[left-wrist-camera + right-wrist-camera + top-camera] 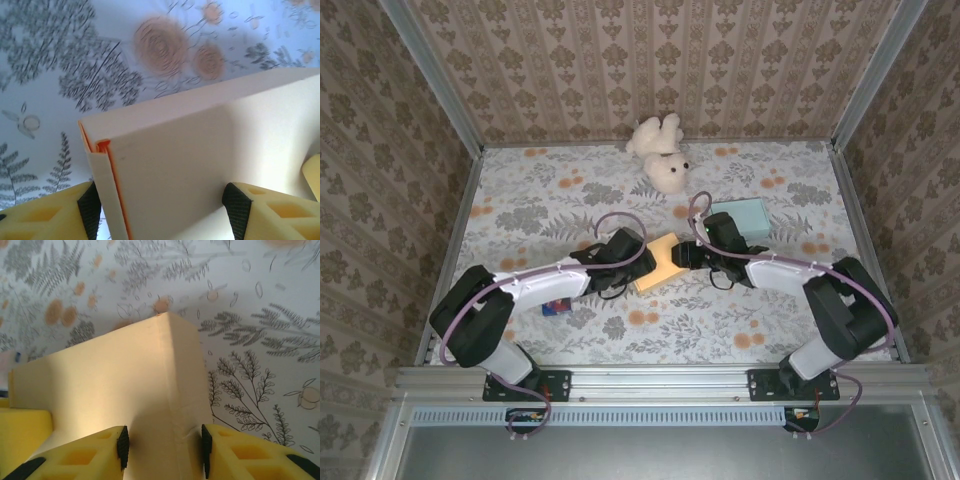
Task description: Fold the paper box
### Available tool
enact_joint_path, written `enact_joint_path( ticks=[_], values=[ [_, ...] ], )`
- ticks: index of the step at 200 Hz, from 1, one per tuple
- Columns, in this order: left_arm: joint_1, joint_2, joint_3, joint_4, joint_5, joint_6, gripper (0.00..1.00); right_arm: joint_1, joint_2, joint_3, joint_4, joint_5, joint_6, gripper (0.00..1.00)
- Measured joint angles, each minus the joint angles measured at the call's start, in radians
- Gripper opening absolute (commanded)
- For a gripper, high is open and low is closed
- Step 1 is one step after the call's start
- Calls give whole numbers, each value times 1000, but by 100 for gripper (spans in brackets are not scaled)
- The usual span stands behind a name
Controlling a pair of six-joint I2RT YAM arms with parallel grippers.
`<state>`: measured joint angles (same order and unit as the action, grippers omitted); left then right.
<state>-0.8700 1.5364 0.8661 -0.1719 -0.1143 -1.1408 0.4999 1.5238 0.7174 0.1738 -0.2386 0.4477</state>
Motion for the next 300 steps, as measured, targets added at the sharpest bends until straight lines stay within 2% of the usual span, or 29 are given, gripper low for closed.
enact_joint_path(
  ticks=[30,66,119,206,300],
  values=[
    [31,18,102,-61,-14,69,69,17,-70,0,-20,71,42,44],
    [91,72,217,-99,-14,140,69,36,-77,2,-24,108,98,44],
    [171,132,366,-112,-15,233,69,42,17,104,-29,129,135,44],
    [286,290,391,-100,40,245,69,43,201,316,-41,165,121,43],
    [322,385,471,-93,48,264,69,35,338,348,23,181,98,43]
  ],
)
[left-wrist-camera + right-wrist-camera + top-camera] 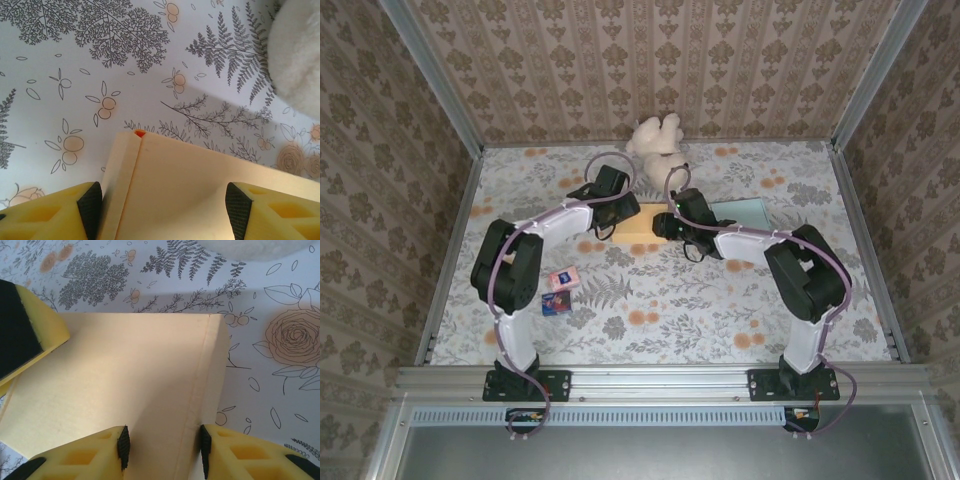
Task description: Fold the paper box
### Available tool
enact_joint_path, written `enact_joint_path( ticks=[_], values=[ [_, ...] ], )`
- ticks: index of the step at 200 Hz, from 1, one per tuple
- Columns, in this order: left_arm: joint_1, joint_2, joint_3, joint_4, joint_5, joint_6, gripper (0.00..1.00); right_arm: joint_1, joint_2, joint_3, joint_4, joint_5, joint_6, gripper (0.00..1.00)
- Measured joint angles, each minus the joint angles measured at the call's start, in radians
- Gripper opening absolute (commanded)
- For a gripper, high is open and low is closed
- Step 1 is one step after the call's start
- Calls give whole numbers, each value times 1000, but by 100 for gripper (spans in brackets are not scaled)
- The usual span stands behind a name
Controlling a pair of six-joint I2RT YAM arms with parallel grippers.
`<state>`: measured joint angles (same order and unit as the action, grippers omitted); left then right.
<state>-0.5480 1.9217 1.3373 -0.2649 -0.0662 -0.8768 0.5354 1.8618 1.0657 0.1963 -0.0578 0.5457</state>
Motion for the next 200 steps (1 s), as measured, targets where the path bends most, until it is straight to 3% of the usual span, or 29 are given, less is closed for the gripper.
enact_joint_path(
  ticks=[60,94,200],
  values=[
    [16,29,0,15,18,0,69,0,34,5,27,0,-18,43],
    [22,29,0,33,26,0,72,1,38,5,45,3,-24,54],
    [68,29,-35,71,86,-1,82,9,33,-17,92,7,-23,63]
  ],
)
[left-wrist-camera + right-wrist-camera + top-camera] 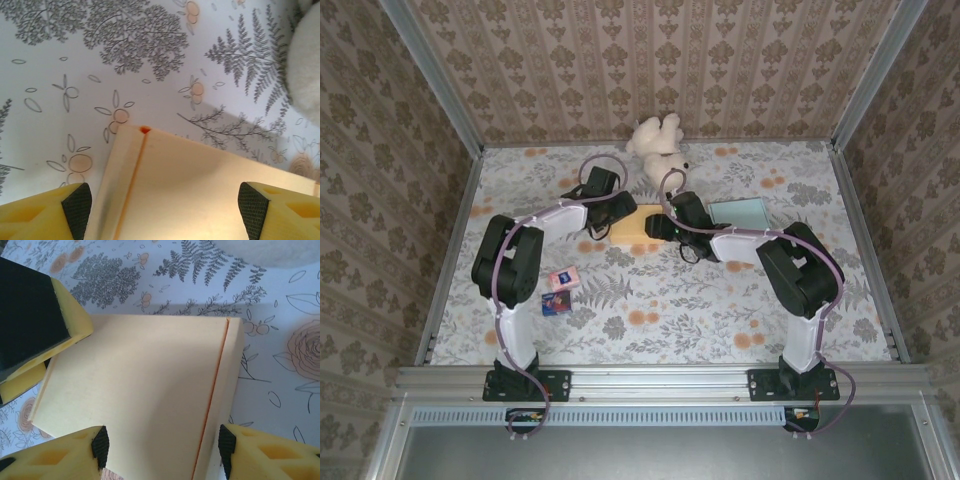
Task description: Fold the paper box
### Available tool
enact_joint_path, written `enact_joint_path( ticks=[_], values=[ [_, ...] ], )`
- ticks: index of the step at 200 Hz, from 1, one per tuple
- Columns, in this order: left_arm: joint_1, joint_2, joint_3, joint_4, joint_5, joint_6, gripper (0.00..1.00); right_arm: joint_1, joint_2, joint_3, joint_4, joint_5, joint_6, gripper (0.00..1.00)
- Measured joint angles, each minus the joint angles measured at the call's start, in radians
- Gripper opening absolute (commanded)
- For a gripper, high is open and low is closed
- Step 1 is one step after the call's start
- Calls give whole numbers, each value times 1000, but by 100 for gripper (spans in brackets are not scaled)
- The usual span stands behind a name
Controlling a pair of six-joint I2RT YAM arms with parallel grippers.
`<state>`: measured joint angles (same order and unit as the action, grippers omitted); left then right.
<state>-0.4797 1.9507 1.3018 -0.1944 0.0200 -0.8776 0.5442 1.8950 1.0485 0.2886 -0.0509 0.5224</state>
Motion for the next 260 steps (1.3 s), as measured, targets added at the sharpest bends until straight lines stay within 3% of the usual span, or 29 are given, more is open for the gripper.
enact_joint_path(
  ticks=[50,105,202,260],
  values=[
    [10,-49,-76,14,-1,0,83,0,-79,-67,1,13,0,63],
    [9,-286,-232,42,-14,20,84,0,-247,-172,-1,22,0,66],
    [-116,-972,-610,-42,-263,115,90,14,-753,-443,-120,174,1,74],
    [-123,-1407,-813,-190,-409,74,95,18,-961,-533,-227,241,1,75]
  ],
)
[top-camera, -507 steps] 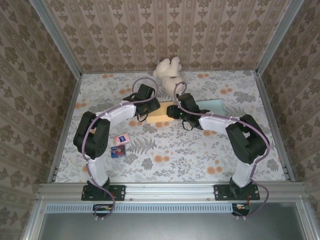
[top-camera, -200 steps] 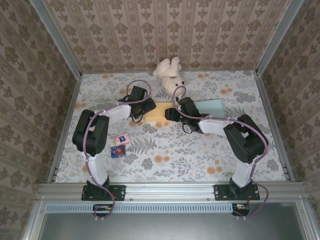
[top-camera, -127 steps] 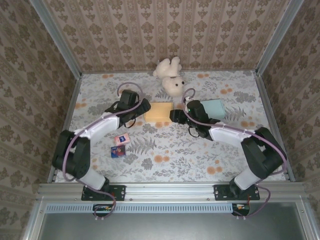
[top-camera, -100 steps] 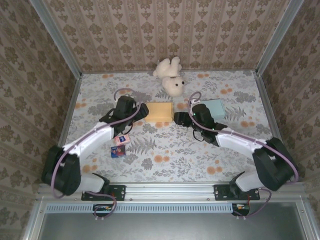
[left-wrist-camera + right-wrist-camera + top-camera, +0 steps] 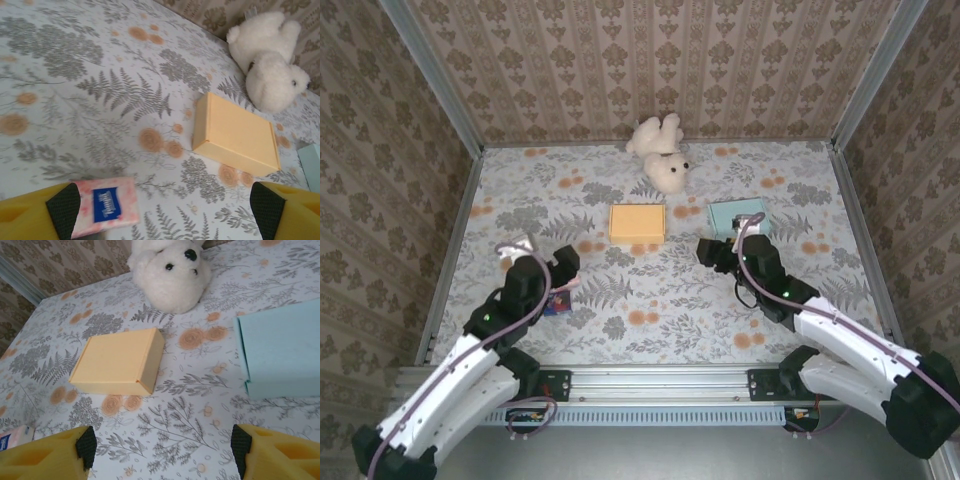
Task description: Fold the paper box
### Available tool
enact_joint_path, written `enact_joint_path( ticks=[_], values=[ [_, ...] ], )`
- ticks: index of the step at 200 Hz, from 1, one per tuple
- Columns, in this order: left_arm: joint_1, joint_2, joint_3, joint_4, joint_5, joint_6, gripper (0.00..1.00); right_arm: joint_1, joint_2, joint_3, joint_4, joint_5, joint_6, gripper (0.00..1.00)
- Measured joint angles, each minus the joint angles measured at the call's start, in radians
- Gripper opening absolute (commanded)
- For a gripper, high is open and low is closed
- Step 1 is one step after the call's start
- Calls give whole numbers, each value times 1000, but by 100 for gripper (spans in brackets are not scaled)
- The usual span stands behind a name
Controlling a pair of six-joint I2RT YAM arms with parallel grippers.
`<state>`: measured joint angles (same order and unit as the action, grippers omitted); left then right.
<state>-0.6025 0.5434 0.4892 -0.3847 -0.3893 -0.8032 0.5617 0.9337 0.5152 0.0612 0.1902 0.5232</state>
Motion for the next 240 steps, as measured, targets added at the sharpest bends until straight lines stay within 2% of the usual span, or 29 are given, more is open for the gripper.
enact_joint_path(
  ticks=[23,28,31,35,68,121,165,192,214,240],
  values=[
    [0,-167,-48,-63,-44,-17,98,1,-61,-3,-47,20,0,76],
    [0,-198,-54,-72,-51,-19,100,1,-74,-3,-55,25,0,86],
    [0,-216,-58,-79,-57,-21,100,2,-83,-4,-61,29,0,97],
    [0,-235,-63,-87,-63,-20,100,2,-95,-4,-68,34,4,100],
    [0,-343,-100,-153,-106,-27,100,4,-175,-19,-125,76,-3,100],
    [0,-364,-110,-229,-145,-27,100,4,-200,-21,-223,222,-14,100],
    [0,-386,-110,-275,-168,-26,100,-9,-81,25,-237,467,-138,100],
    [0,-430,-115,-291,-177,-26,100,-35,26,29,-183,560,-254,100],
    [0,-468,-117,-312,-184,-26,100,-83,116,29,-100,568,-333,100],
    [0,-490,-121,-330,-189,-26,100,-210,169,6,26,482,-385,100]
  ],
)
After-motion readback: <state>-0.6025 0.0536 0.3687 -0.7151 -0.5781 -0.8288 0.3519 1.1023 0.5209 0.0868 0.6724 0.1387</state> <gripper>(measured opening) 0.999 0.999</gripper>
